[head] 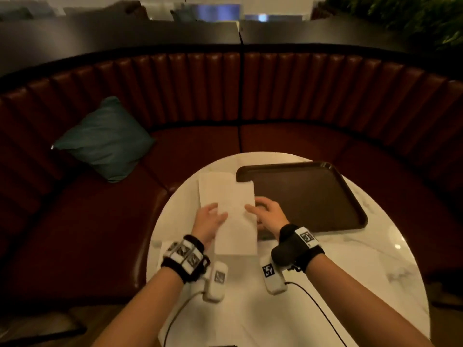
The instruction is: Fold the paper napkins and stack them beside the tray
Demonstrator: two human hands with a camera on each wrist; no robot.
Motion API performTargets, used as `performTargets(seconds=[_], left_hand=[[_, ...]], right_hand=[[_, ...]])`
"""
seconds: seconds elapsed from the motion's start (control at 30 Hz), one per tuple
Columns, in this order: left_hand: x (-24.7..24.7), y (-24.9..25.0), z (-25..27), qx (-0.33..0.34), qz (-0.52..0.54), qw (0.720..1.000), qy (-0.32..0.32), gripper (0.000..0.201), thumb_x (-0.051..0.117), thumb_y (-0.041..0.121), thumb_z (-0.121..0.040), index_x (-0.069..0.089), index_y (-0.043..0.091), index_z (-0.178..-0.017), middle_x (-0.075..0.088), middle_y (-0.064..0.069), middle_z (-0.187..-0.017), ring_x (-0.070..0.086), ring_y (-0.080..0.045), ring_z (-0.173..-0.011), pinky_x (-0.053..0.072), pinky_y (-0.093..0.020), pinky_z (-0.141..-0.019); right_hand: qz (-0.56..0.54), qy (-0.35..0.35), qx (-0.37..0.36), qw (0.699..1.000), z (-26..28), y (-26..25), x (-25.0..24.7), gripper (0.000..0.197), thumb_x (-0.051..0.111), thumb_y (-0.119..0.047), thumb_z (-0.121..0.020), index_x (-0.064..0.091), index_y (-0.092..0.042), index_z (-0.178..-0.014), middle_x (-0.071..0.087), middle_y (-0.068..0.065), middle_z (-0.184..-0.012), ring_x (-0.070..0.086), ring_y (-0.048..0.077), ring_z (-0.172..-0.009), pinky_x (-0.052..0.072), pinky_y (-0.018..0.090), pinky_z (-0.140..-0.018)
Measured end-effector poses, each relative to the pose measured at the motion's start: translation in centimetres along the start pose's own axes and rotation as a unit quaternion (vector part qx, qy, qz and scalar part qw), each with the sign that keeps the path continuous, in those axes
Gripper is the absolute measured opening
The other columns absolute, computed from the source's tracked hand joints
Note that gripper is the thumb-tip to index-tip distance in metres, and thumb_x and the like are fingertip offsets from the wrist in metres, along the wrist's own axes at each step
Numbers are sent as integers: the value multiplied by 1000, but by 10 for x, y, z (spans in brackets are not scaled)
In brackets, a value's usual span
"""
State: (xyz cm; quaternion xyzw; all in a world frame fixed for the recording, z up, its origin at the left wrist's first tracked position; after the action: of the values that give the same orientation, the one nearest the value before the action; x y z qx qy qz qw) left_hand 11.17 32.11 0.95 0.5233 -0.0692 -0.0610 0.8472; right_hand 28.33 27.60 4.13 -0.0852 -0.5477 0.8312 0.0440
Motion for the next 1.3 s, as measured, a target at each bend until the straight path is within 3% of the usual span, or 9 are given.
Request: performTargets(seconds=[0.1, 0.37, 0.6, 0.8, 0.93, 1.03, 1.1, 1.17, 1.3], left_hand=[[-9, 17, -43, 12, -8, 999, 42, 55, 61, -1, -89, 42, 3, -141, 61, -17, -127, 62, -31, -111, 51, -46, -96], [-25, 35, -133, 3, -152, 983, 104, 49, 60, -5, -89, 47, -2, -136, 57, -21, -130, 58, -33, -118, 46, -37, -101], [-30, 30, -141, 2, -310, 943, 123, 62, 70, 5, -85, 43, 3, -141, 49, -19, -141, 49, -33, -128, 40, -39, -108], [-5, 44, -96, 135, -479, 851, 168, 52, 68, 14, -85, 50, 12, -133, 32, -20, -147, 26, -37, -137, 29, -44, -109], [65, 15, -41, 225, -436, 870, 55, 35, 68, 8, -81, 65, 14, -115, 52, -17, -129, 43, -32, -126, 29, -38, -109], [136, -37, 1, 182, -361, 910, -95, 28, 67, -1, -79, 69, 9, -104, 68, -13, -103, 63, -28, -98, 50, -37, -91], [181, -73, 28, 129, -358, 909, -171, 25, 67, -2, -80, 65, 12, -101, 67, -8, -89, 63, -22, -81, 50, -28, -74], [212, -102, 47, 76, -381, 903, -184, 24, 67, 5, -83, 60, 14, -105, 64, -5, -87, 59, -17, -77, 44, -21, -63], [236, -133, 63, 26, -416, 896, -154, 38, 71, 11, -83, 53, 10, -116, 63, -14, -105, 62, -25, -87, 45, -28, -71]], right_hand=[[-7, 22, 13, 1000, -1, 7, -19, 36, 64, -21, -91, 50, -19, -125, 69, 9, -99, 66, 19, -75, 55, 28, -67], [-5, 130, 75, 989, 26, 64, -121, 32, 62, -18, -93, 55, -10, -123, 71, 8, -90, 67, 19, -64, 51, 30, -64], [-12, 253, 95, 963, 83, 103, -215, 20, 60, -14, -93, 63, -11, -113, 71, 10, -87, 66, 20, -64, 49, 28, -64], [127, 330, 144, 924, 123, 167, -262, 20, 68, -13, -85, 68, -14, -105, 67, 7, -91, 62, 21, -75, 50, 34, -74], [280, 324, 210, 879, 132, 197, -263, 49, 77, -26, -77, 58, -17, -121, 52, 11, -123, 50, 32, -114, 44, 43, -97], [342, 306, 252, 852, 135, 200, -256, 69, 75, -34, -75, 43, -21, -135, 36, 11, -140, 34, 37, -128, 36, 50, -101], [343, 310, 253, 850, 136, 201, -253, 76, 75, -36, -74, 36, -22, -138, 34, 10, -142, 32, 37, -129, 33, 52, -102], [336, 323, 241, 852, 136, 202, -255, 74, 74, -35, -75, 36, -24, -138, 37, 10, -141, 33, 36, -128, 32, 52, -102], [301, 332, 214, 868, 136, 203, -264, 56, 70, -30, -78, 46, -28, -128, 51, 7, -131, 39, 33, -123, 33, 47, -98]])
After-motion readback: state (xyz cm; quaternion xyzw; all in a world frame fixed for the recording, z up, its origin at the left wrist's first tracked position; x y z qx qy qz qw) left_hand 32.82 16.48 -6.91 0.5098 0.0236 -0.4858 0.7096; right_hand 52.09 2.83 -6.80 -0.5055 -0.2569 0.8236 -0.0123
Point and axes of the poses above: each hand's wrist, its own z-axis away from the middle knuckle, its own x-axis out of the palm, y = z × x, the point moved 6 cm from there along -z, towards the middle knuckle
